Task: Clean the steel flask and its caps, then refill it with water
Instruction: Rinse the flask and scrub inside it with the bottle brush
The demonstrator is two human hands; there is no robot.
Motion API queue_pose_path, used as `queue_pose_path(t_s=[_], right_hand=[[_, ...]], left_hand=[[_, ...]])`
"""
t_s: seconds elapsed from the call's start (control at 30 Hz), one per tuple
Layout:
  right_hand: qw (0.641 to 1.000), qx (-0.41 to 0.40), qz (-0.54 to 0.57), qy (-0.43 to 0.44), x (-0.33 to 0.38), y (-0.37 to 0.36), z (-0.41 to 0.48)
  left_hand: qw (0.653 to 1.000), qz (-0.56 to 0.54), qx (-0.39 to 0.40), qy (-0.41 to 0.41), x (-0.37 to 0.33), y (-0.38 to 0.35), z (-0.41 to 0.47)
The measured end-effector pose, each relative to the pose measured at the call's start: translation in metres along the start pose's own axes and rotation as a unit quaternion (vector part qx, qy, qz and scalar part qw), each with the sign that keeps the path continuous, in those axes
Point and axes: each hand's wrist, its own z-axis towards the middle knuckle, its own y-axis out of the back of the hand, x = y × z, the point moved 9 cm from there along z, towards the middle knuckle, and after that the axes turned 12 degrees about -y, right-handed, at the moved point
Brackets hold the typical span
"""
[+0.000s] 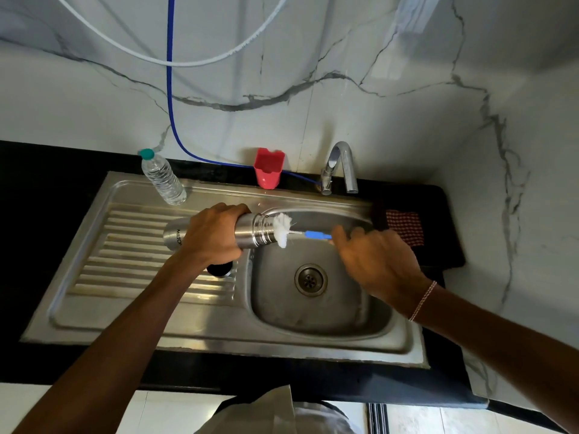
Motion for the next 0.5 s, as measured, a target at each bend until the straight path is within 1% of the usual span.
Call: queue_pose_path(t_s=[0.03, 0.07, 0.1, 0.13, 0.17, 0.2, 0.23, 0.27, 0.3, 0.33, 0.37, 0.4, 0.43, 0.5], right_hand=[[0.999, 0.033, 0.023, 0.011, 0.003, -0.001, 0.000], [0.993, 0.091, 0.078, 0.019, 0.006, -0.003, 0.001], [0.972, 0.172, 0.157, 0.023, 0.012, -0.011, 0.004], [0.929, 0.275, 0.247, 0.016, 0.017, -0.023, 0.005], [0.857, 0.375, 0.354, -0.022, 0.020, -0.033, 0.006], [0.778, 0.442, 0.441, -0.072, 0.021, -0.040, 0.006], [0.754, 0.457, 0.463, -0.092, 0.020, -0.041, 0.010], [0.806, 0.417, 0.415, -0.065, 0.017, -0.038, 0.016], [0.892, 0.327, 0.310, -0.027, 0.012, -0.030, 0.021], [0.964, 0.196, 0.182, -0.008, 0.007, -0.020, 0.025], [0.993, 0.077, 0.088, -0.006, 0.006, -0.003, 0.023], [0.999, 0.009, 0.036, -0.005, 0.009, 0.008, 0.018], [0.999, -0.028, 0.014, 0.005, 0.015, 0.012, 0.014], [0.999, -0.030, 0.029, 0.018, 0.022, 0.007, 0.009]], left_hand=[[1.000, 0.010, -0.007, -0.011, -0.003, 0.001, 0.001], [0.999, 0.021, -0.012, -0.025, -0.008, 0.002, 0.003], [0.999, 0.030, -0.013, -0.043, -0.015, 0.002, 0.004], [0.997, 0.036, -0.013, -0.063, -0.021, -0.001, 0.005], [0.996, 0.038, -0.012, -0.079, -0.027, -0.003, 0.005], [0.995, 0.036, -0.011, -0.088, -0.031, -0.004, 0.005], [0.995, 0.037, -0.012, -0.088, -0.032, -0.005, 0.005], [0.996, 0.040, -0.012, -0.083, -0.032, -0.005, 0.004], [0.996, 0.042, -0.012, -0.076, -0.031, -0.004, 0.004], [0.997, 0.039, -0.011, -0.065, -0.030, -0.004, 0.003], [0.998, 0.028, -0.006, -0.050, -0.028, -0.003, 0.003], [0.999, 0.015, 0.001, -0.036, -0.026, -0.003, 0.003], [1.000, 0.007, 0.006, -0.028, -0.025, -0.003, 0.003], [0.999, 0.007, 0.011, -0.036, -0.025, -0.003, 0.003]])
